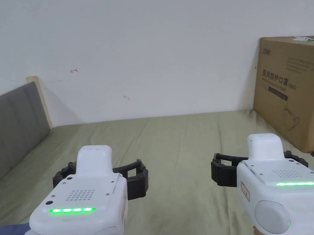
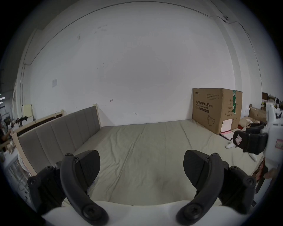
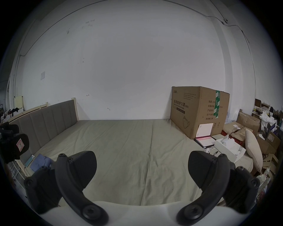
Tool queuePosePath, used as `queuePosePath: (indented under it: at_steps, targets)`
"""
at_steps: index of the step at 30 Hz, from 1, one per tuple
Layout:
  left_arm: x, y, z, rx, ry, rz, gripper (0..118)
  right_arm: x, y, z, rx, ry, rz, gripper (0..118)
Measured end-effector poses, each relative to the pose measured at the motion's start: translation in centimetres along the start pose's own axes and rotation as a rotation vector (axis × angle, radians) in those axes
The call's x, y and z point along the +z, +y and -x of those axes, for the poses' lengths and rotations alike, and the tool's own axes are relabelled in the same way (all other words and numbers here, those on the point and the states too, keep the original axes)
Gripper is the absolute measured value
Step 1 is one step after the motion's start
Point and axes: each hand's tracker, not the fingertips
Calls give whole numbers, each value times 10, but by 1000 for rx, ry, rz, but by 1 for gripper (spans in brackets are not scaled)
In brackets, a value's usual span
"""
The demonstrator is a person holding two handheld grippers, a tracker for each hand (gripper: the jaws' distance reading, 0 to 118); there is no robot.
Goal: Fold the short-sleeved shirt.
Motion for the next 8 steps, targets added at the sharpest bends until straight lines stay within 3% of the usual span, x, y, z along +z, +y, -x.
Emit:
queuePosePath:
  at_steps: [8]
  targets:
    - [0,0,1,21,11,-18,112,-2,-3,-7,-17,-4,7,117]
